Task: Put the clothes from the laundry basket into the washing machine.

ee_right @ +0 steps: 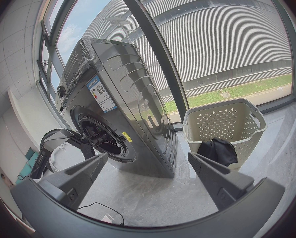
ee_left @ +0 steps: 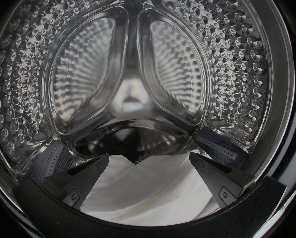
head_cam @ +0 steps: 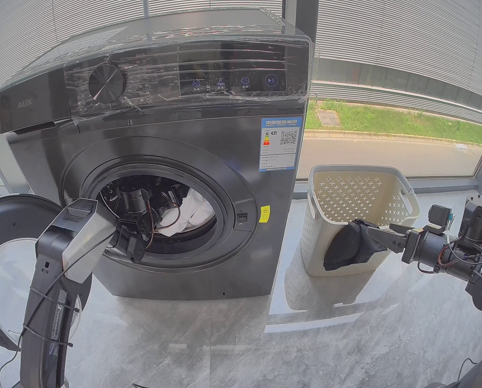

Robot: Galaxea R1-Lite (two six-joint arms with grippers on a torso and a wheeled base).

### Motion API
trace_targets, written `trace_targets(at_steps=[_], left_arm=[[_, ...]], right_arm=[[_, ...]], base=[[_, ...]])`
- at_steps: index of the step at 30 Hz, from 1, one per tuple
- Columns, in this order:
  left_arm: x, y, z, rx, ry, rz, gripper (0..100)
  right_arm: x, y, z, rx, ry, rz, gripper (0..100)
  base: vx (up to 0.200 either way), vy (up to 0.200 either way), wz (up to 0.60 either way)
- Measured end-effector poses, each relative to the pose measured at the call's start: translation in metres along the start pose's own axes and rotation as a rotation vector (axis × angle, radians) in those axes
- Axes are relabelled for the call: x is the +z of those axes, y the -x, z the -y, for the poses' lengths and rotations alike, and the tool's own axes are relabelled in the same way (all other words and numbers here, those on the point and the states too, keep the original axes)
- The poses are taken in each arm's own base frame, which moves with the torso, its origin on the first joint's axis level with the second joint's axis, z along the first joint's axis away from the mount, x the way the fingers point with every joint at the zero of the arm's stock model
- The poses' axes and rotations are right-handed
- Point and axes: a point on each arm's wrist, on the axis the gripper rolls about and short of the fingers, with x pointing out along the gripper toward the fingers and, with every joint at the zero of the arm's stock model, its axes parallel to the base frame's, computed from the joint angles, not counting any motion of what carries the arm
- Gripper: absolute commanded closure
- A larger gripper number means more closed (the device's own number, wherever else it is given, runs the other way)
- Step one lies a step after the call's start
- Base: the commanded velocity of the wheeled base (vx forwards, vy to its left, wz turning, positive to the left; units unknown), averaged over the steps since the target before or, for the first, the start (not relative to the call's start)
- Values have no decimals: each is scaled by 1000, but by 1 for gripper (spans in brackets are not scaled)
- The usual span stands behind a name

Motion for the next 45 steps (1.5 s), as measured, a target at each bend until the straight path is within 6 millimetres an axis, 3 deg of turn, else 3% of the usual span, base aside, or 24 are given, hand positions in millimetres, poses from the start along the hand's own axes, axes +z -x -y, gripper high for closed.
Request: trace_targets(at_steps=[4, 10, 19, 22, 30, 37, 41, 45], left_arm=[[3, 13, 2, 14, 9, -84, 0], [10, 51, 7, 25, 23, -222, 0], [32, 135, 24, 25, 36, -346, 0], [48, 174, 35, 14, 34, -354, 0], [91, 263, 60, -47, -28, -265, 0], [130, 327, 78, -138, -88, -86, 0], [144, 359, 76, -123, -114, 8, 0], [141, 387, 67, -72, -134, 40, 0]], right_arm=[[0, 0, 0, 1, 1, 2, 0], [2, 0, 0, 2, 3, 7, 0], [6, -1, -1, 7, 9, 21, 0], [7, -2, -2, 10, 12, 25, 0], [11, -1, -3, 16, 19, 40, 0], [16, 8, -9, 30, 35, 68, 0], [17, 20, -15, 60, 52, 85, 0], [17, 33, -22, 84, 72, 105, 0]], base=[[0, 0, 0], [0, 0, 0], [0, 0, 0], [0, 0, 0], [0, 0, 0], [0, 0, 0], [0, 0, 0], [0, 0, 0]])
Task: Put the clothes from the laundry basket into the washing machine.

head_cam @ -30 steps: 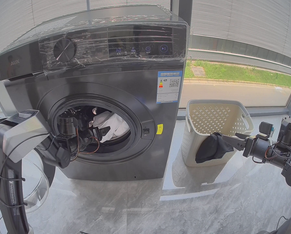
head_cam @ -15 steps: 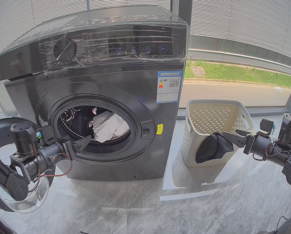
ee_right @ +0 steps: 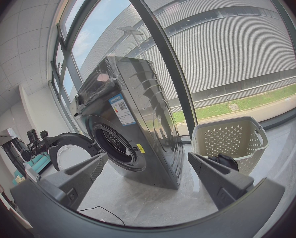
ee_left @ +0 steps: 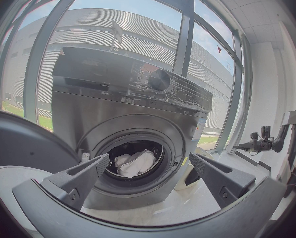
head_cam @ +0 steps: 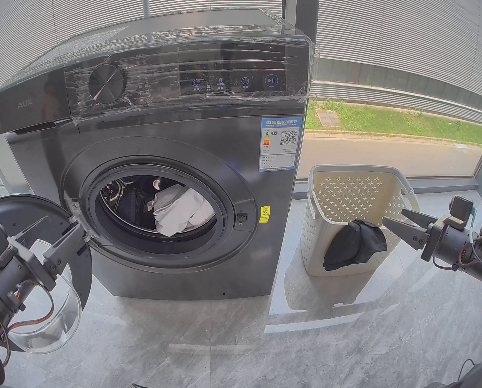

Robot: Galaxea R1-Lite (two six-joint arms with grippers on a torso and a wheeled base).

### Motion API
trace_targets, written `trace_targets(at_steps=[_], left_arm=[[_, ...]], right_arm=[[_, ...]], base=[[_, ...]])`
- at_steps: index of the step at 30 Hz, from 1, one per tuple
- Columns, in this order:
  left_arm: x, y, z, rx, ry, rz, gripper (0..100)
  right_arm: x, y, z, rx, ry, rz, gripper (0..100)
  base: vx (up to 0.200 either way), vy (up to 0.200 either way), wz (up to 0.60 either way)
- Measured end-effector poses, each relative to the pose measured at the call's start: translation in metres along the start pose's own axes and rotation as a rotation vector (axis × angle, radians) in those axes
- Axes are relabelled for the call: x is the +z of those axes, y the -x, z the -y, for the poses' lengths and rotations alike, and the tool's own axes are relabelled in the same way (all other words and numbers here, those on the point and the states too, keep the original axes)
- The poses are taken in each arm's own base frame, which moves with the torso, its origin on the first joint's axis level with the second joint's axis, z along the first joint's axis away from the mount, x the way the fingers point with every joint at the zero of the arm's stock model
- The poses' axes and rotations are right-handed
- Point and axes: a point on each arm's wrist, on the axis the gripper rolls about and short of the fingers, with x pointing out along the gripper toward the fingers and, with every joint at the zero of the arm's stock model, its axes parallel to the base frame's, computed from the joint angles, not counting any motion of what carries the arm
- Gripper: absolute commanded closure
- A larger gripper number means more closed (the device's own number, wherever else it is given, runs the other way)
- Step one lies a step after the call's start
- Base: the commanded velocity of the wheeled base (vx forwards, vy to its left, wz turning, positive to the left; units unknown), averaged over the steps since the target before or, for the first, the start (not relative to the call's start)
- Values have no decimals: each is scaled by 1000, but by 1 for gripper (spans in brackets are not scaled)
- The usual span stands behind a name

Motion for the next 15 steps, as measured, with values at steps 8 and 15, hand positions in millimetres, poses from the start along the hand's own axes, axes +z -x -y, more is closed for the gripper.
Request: trace_targets(at_steps=[8, 15], left_arm=[[0, 50, 11, -14, -55, 66, 0], [-14, 95, 24, -13, -66, 48, 0]], right_arm=[[4, 23, -14, 34, 35, 47, 0], [8, 38, -23, 70, 67, 86, 0]], base=[[0, 0, 0], [0, 0, 0]])
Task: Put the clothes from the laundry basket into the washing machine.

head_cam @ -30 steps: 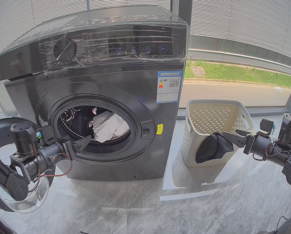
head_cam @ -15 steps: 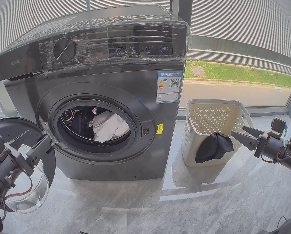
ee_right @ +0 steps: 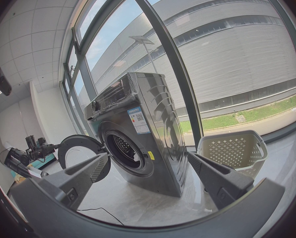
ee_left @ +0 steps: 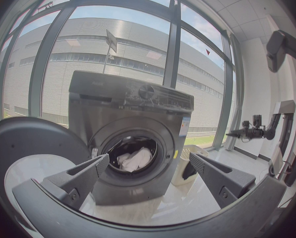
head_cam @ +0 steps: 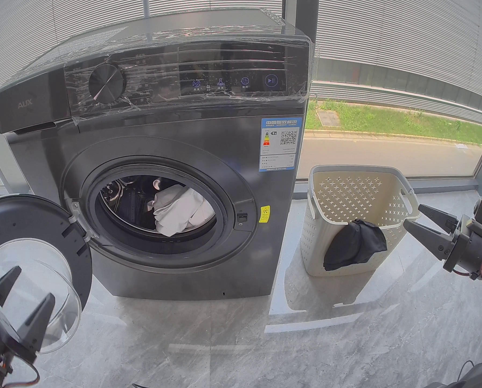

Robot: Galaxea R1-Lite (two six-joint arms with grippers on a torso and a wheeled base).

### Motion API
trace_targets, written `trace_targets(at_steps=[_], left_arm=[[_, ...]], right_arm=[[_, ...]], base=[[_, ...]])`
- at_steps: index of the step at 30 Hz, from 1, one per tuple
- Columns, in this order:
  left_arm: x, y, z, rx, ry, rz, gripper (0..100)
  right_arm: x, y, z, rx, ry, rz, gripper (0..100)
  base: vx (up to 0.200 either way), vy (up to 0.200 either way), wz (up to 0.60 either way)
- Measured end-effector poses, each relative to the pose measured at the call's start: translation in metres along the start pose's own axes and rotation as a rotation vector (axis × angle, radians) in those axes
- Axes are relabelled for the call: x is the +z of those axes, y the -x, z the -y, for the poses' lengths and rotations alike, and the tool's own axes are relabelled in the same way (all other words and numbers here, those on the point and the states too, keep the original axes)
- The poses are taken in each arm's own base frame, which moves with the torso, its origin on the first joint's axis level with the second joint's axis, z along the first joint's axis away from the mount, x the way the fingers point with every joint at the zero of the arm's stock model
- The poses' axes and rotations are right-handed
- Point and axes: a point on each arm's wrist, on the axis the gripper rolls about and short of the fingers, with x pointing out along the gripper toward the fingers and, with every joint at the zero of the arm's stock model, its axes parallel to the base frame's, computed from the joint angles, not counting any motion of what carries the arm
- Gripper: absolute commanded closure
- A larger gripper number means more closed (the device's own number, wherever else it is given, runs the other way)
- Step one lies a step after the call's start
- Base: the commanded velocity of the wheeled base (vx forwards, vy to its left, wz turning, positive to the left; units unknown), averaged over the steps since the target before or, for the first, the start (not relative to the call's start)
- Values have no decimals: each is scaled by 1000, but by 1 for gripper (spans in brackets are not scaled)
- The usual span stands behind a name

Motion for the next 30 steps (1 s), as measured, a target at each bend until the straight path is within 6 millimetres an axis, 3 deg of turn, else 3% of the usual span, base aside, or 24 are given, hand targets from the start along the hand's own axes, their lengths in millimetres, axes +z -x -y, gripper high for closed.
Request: trace_targets(at_steps=[8, 11, 15, 30], left_arm=[[-42, 45, 7, 138, -6, -146, 0], [-53, 55, 6, 263, -5, -166, 0], [-58, 64, 6, 364, -6, -134, 0], [-59, 71, 8, 358, -10, -74, 0]], right_arm=[[6, 10, -8, 39, 31, 35, 0], [7, 14, -10, 48, 40, 45, 0], [7, 18, -12, 59, 48, 52, 0], [-6, 32, -14, 33, 33, 32, 0]], base=[[0, 0, 0], [-200, -200, 0], [-200, -200, 0], [-200, -200, 0]])
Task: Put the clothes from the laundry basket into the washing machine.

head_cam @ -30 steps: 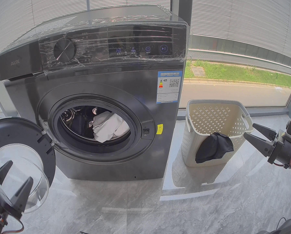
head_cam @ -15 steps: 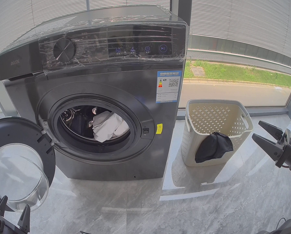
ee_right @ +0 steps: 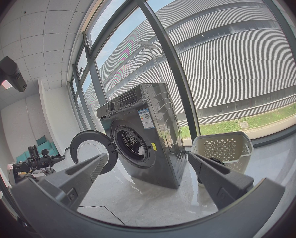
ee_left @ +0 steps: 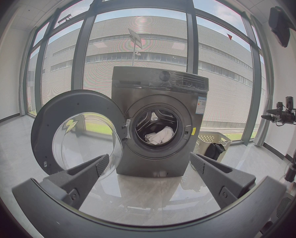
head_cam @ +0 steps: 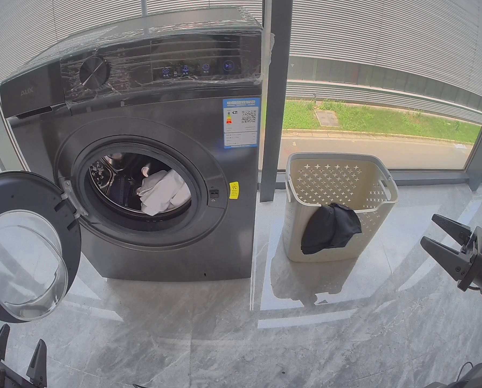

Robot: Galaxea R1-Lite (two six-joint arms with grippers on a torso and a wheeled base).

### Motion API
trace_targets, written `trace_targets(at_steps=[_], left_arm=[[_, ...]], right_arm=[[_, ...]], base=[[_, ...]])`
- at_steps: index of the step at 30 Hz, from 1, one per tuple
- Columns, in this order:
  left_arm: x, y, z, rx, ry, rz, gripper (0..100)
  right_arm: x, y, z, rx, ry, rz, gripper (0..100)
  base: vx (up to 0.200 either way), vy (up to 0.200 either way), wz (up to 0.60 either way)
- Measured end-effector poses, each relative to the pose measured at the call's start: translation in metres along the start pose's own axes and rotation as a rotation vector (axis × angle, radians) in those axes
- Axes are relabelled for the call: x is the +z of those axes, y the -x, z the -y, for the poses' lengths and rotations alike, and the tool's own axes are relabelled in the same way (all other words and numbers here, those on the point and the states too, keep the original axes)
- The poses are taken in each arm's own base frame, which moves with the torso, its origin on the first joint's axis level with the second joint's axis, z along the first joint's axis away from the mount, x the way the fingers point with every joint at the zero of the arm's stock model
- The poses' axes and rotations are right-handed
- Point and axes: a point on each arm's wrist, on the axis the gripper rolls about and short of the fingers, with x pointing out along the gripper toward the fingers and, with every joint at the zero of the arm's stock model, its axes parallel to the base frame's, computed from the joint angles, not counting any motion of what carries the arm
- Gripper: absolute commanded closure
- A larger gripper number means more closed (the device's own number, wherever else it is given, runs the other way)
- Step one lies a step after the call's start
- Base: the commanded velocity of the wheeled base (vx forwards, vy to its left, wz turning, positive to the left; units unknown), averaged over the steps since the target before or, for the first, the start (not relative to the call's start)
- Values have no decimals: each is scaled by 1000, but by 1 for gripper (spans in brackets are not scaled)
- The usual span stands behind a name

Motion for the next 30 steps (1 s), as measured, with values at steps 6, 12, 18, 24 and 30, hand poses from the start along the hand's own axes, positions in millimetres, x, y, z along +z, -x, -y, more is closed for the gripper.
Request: trace_targets(at_steps=[6, 12, 18, 24, 30], left_arm=[[0, 0, 0, -10, 2, -2, 0], [0, 0, 0, -15, 4, 2, 0], [0, 0, 0, -14, -3, -3, 0], [0, 1, 0, -16, -2, -15, 0], [0, 1, 0, -16, -2, -14, 0]], right_arm=[[-1, 1, 1, -9, -2, -2, 0], [-1, 1, 1, -13, -3, -1, 0], [-1, 1, 1, -13, -3, -2, 0], [-1, 1, 2, -14, -3, -2, 0], [-1, 1, 2, -14, -4, -3, 0]], base=[[-67, -67, 0], [0, 0, 0], [0, 0, 0], [133, 0, 0], [200, 0, 0]])
